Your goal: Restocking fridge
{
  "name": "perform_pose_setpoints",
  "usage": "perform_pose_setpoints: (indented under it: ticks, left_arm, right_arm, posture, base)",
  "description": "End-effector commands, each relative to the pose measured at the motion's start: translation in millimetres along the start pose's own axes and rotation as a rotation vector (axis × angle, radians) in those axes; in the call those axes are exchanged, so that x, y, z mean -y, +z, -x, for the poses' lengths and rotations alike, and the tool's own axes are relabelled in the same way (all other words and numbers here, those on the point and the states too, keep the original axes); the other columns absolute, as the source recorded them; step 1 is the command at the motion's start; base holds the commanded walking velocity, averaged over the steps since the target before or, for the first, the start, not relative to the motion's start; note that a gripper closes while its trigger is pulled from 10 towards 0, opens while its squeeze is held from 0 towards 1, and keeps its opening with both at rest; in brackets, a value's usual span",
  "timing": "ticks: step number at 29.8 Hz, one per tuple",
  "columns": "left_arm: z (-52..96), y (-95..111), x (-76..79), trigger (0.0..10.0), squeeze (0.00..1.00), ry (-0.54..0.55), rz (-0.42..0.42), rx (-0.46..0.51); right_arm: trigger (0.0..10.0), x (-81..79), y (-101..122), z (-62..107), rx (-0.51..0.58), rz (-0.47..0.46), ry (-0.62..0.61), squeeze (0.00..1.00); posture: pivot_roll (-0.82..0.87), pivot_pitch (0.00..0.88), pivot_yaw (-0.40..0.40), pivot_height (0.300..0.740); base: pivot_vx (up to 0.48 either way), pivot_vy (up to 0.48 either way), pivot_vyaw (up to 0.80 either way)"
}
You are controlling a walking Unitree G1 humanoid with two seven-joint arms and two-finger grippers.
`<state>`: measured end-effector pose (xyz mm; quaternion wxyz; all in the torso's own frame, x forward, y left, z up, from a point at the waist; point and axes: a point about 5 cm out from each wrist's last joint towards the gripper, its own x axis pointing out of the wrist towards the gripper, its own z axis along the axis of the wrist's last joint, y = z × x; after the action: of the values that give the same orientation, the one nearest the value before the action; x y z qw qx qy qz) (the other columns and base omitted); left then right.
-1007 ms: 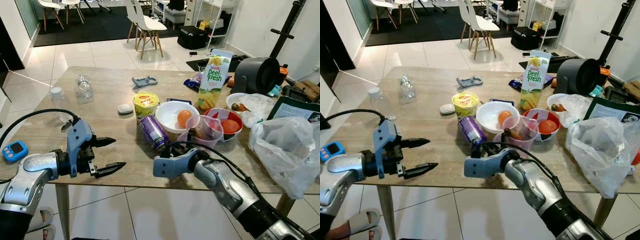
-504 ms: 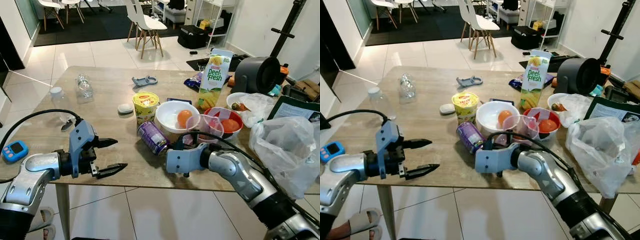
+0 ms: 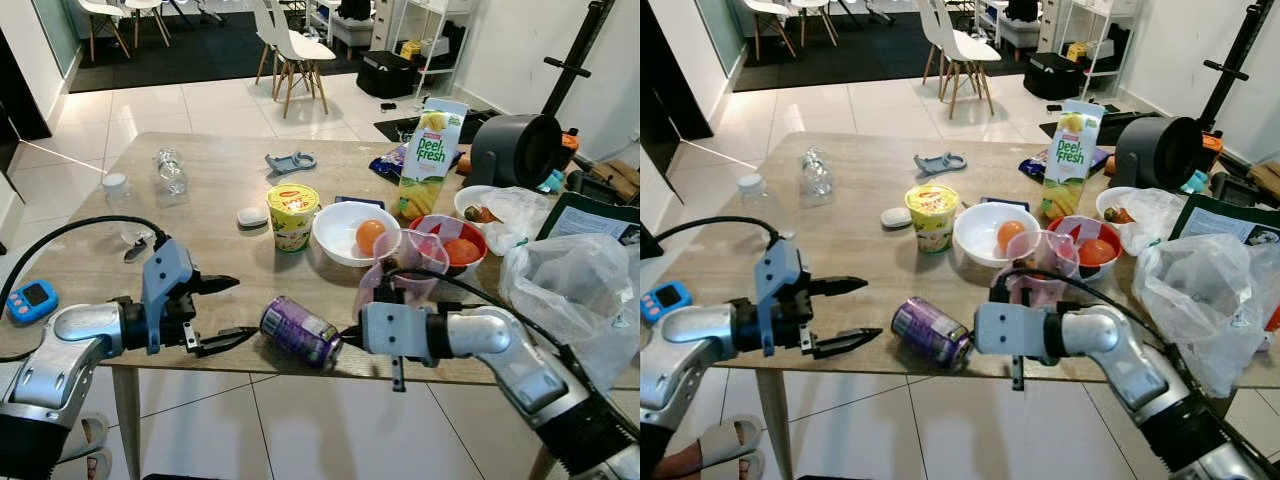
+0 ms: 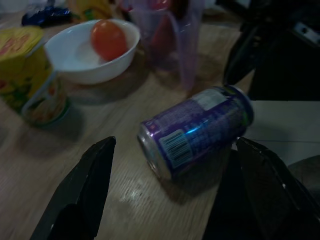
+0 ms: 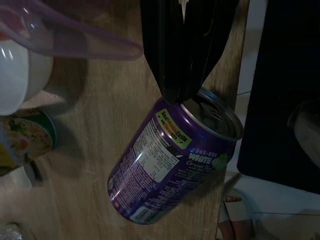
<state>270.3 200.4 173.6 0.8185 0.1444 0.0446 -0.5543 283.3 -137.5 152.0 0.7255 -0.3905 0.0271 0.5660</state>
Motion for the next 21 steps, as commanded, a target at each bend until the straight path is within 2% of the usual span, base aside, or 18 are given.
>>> perform_pose_setpoints:
  ticks: [1, 3, 4, 9, 10, 14, 16, 17, 21]
  left_arm:
    - [2.2, 3.5, 0.5, 10.0, 0.00, -0.034, -0.032, -0.047]
    - [4.0, 5.8, -1.8, 10.0, 0.00, -0.084, -0.075, -0.112]
    - [5.7, 7.8, -5.2, 10.0, 0.00, -0.134, -0.121, -0.177]
    - [6.5, 10.6, -11.0, 10.0, 0.00, -0.200, -0.178, -0.259]
    - [6.8, 14.9, -16.2, 10.0, 0.00, -0.249, -0.221, -0.314]
    - [6.3, 18.9, -21.4, 10.0, 0.00, -0.283, -0.263, -0.360]
    - [4.0, 23.1, -28.5, 10.0, 0.00, -0.319, -0.319, -0.415]
    - [4.0, 23.1, -28.5, 10.0, 0.00, -0.319, -0.319, -0.415]
    - [-6.0, 34.9, -39.4, 10.0, 0.00, -0.398, -0.424, -0.480]
  right_arm:
    - [10.0, 2.5, -0.7, 2.6, 0.001, -0.017, 0.009, 0.00]
    - [10.0, 4.1, 4.8, -1.2, 0.022, -0.009, 0.021, 0.00]
    - [10.0, 4.5, 10.8, -5.3, 0.047, -0.003, 0.039, 0.00]
    - [10.0, 2.8, 16.9, -11.8, 0.071, 0.007, 0.064, 0.00]
    - [10.0, 0.5, 21.8, -16.7, 0.090, 0.015, 0.084, 0.00]
    - [10.0, -1.5, 24.6, -19.8, 0.099, 0.021, 0.095, 0.00]
    - [10.0, -4.6, 26.5, -23.3, 0.104, 0.029, 0.107, 0.00]
    - [10.0, -4.6, 26.5, -23.3, 0.104, 0.029, 0.107, 0.00]
    - [10.0, -10.0, 31.9, -27.1, 0.126, 0.029, 0.133, 0.00]
  posture:
    - [0.07, 0.011, -0.016, 0.740]
    - [0.08, 0.012, -0.016, 0.740]
    - [0.08, 0.014, -0.016, 0.740]
    - [0.08, 0.016, -0.007, 0.740]
    - [0.08, 0.017, -0.005, 0.740]
    - [0.08, 0.017, -0.005, 0.740]
    - [0.08, 0.018, 0.003, 0.740]
    - [0.08, 0.018, 0.003, 0.740]
    - [0.07, 0.020, 0.007, 0.740]
  base:
    - [0.000, 0.000, 0.00]
    - [0.000, 0.000, 0.00]
    - [0.000, 0.000, 0.00]
    - [0.000, 0.000, 0.00]
    - [0.000, 0.000, 0.00]
    - [0.000, 0.000, 0.00]
    - [0.000, 0.000, 0.00]
    - [0.000, 0.000, 0.00]
    - [0.000, 0.000, 0.00]
